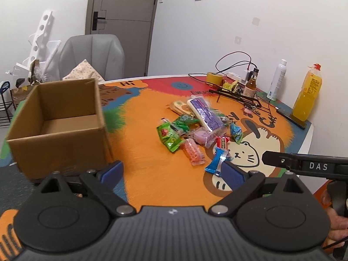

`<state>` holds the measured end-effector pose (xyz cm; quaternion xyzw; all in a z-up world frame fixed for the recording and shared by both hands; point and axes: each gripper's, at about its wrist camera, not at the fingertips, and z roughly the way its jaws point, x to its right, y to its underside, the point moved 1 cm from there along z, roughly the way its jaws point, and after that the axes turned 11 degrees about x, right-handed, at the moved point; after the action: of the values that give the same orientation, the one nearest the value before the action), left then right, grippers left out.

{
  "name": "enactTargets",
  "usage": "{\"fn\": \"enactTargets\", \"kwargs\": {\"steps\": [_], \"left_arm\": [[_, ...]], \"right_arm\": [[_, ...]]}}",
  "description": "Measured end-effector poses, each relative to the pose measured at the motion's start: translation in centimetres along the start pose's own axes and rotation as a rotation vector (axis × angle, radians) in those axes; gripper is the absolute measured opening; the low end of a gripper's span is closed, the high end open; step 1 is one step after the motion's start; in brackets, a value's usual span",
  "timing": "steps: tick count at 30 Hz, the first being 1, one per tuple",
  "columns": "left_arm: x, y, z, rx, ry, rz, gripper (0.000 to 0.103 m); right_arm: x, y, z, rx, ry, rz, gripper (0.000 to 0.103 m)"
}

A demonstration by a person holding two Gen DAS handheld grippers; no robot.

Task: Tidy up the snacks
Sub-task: 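Grasp the pink candy stick with the left gripper while the right gripper grasps the red chocolate bar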

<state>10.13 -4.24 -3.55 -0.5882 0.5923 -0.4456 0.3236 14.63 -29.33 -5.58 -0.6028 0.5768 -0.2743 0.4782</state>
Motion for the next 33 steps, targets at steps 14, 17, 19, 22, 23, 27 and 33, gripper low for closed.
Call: {"fn": "enactTargets", "kwargs": {"steps": [14,17,19,22,23,27,33], "left_arm": [[1.1,0.5,7.1,-0.065,0.041,-0.048,0.066],[1.0,0.6,8.5,-0.087,0.047,-0.069,0.059],[1.0,0.6,9.3,-0.096,0.046,-0.073,0.057],[1.2,0.5,10.6,-0.111,0.050,-0.073,0.054],[1.2,0.5,11.1,-0.118,0.054,-0.075,0.053],[1.5,0.5,12.6,-0.136,0.064,-0.079,0.049],[1.8,0.7,14.6,-0.161,0.062,-0.088,0.044]], "right_arm": [[2.6,0.4,4.6,-0.047,-0.018,0.080,0.056],[2.6,0.4,5.8,-0.061,-0.037,0.093,0.051],[2.6,0.4,6.5,-0.069,-0.054,0.100,0.049],[2.6,0.3,7.6,-0.082,-0.068,0.108,0.049],[2.6,0.3,7.9,-0.086,-0.069,0.111,0.049],[3.0,0.3,9.2,-0.099,-0.071,0.127,0.049],[3.3,0.2,11.0,-0.130,-0.068,0.156,0.049]]}}
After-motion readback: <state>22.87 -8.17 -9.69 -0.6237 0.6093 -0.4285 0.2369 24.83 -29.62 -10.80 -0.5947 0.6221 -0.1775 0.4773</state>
